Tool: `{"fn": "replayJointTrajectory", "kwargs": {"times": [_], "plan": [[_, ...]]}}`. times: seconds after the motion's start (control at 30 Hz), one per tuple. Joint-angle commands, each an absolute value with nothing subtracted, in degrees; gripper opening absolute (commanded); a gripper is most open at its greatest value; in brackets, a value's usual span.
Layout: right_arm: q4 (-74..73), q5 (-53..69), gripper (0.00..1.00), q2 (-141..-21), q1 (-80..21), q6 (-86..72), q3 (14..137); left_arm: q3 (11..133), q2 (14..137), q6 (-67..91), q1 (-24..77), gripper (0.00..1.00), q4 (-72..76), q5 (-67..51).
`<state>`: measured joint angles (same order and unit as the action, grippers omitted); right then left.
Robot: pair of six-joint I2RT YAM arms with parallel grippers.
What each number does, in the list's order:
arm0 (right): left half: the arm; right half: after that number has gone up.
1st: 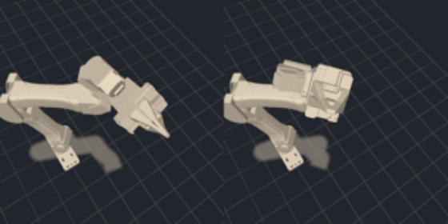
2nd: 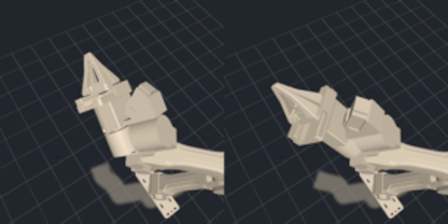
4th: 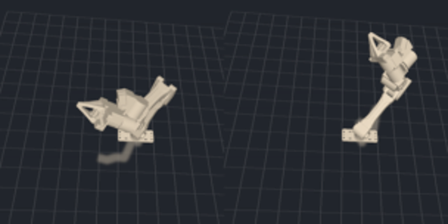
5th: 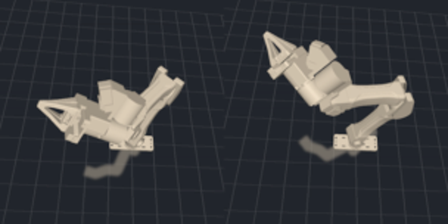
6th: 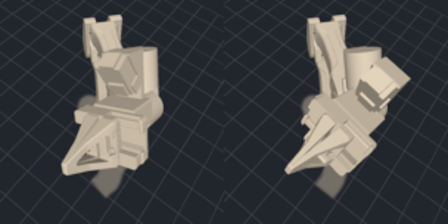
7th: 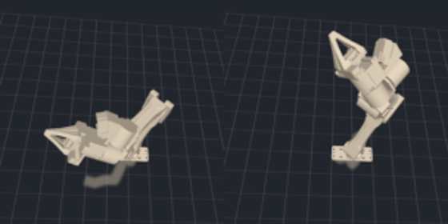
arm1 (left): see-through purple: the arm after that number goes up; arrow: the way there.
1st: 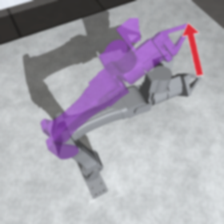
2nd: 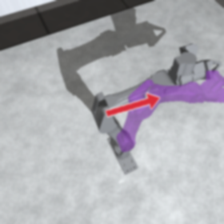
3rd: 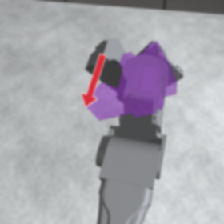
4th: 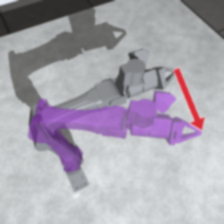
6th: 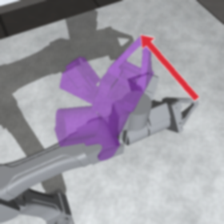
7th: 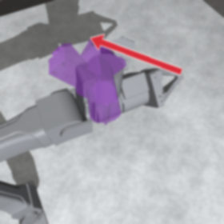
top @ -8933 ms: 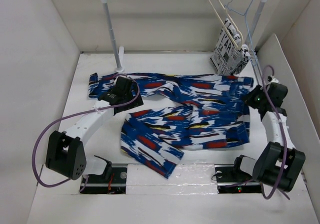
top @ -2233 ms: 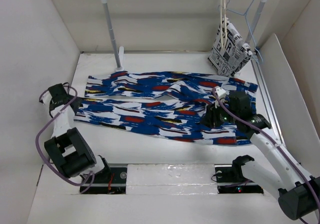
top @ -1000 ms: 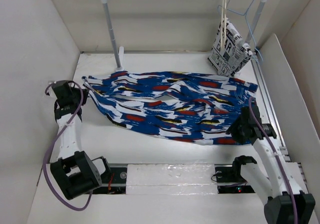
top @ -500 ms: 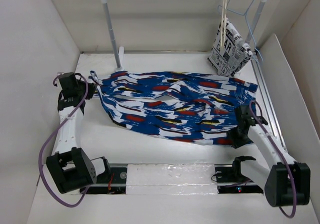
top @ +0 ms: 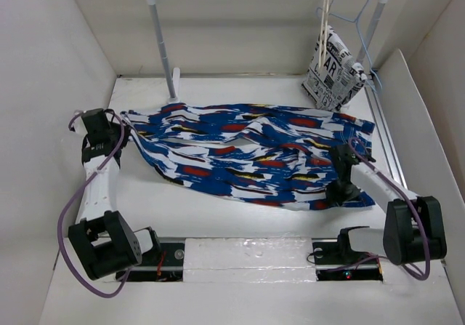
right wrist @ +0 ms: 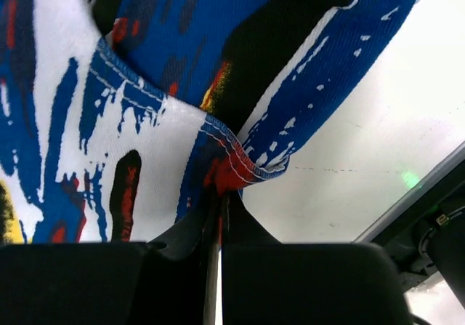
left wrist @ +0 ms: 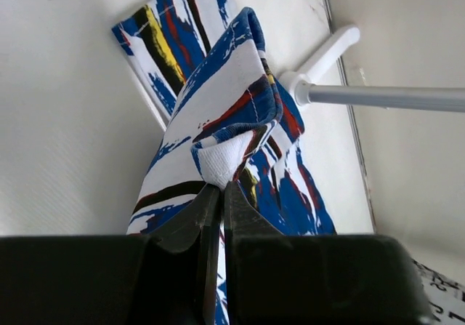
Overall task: Place the trousers on the hanger
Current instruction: Fold the trousers at the center of the board.
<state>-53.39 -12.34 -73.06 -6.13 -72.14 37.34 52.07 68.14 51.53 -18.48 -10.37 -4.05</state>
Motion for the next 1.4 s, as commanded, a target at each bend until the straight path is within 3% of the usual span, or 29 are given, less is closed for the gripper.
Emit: {"fn": "replayJointTrajectory", "kwargs": {"times": [0.0,0.07,0.2,0.37,0.7,0.97,1.0,1.03,1.07,1.1,1.13,1.2,1.23,1.27,1.33,1.37], "plan": [[-49.57,-17.37,0.00,-68.67,-8.43,-72.35,38.32,52.03,69.25,49.57,-18.54,0.00,-8.70,-0.62],[-50.36,-20.29,0.00,-65.58,-8.96,-68.84,39.37,53.08,70.57,49.40,-18.54,0.00,-9.14,2.17],[-51.50,-27.14,0.00,-61.00,-2.41,-44.49,46.12,58.95,73.82,47.73,-18.54,0.00,-13.51,7.28],[-45.72,-25.50,0.00,-63.27,2.28,-26.50,55.07,61.87,75.50,47.37,-18.54,0.00,-14.32,9.66],[-36.84,-18.47,0.00,-78.65,8.70,-11.87,74.26,75.56,81.11,44.12,-18.54,0.00,-14.50,15.99],[-29.54,-16.17,0.00,-99.03,9.93,-8.27,92.60,95.95,105.70,37.72,-13.28,0.00,-20.80,15.74],[-29.10,-16.17,0.03,-101.14,9.93,-8.17,94.29,103.11,108.78,37.27,-12.75,0.00,-23.27,15.30],[-28.66,-16.52,0.22,-105.60,9.93,-7.91,96.13,106.84,114.55,37.27,-11.61,0.00,-26.95,16.60],[-29.52,-16.70,0.35,-107.73,9.93,-7.74,100.07,110.18,116.78,37.09,-11.60,0.00,-32.55,17.92],[-30.58,-16.44,0.42,-109.75,9.93,-7.73,102.11,115.52,118.37,36.83,-11.60,0.00,-34.96,19.15],[-31.11,-15.91,0.41,-112.39,9.93,-7.47,103.17,116.53,118.65,36.91,-11.60,0.00,-36.72,20.12],[-29.98,-13.98,0.47,-113.03,9.93,-6.94,102.40,112.62,114.81,35.09,-11.60,0.00,-33.94,20.22],[-29.54,-14.32,0.67,-112.68,9.93,-7.29,101.17,111.02,110.26,35.07,-11.60,0.00,-32.53,20.04],[-27.62,-14.50,0.79,-110.41,9.93,-7.56,99.42,109.70,107.95,35.24,-11.60,0.00,-31.39,20.04],[-25.50,-12.93,0.97,-107.51,9.40,-8.35,93.01,107.23,102.51,35.07,-11.60,0.00,-31.46,19.78],[-22.79,-11.79,0.98,-103.31,8.62,-9.05,90.20,106.88,101.09,35.16,-11.60,0.00,-32.94,19.95]]}}
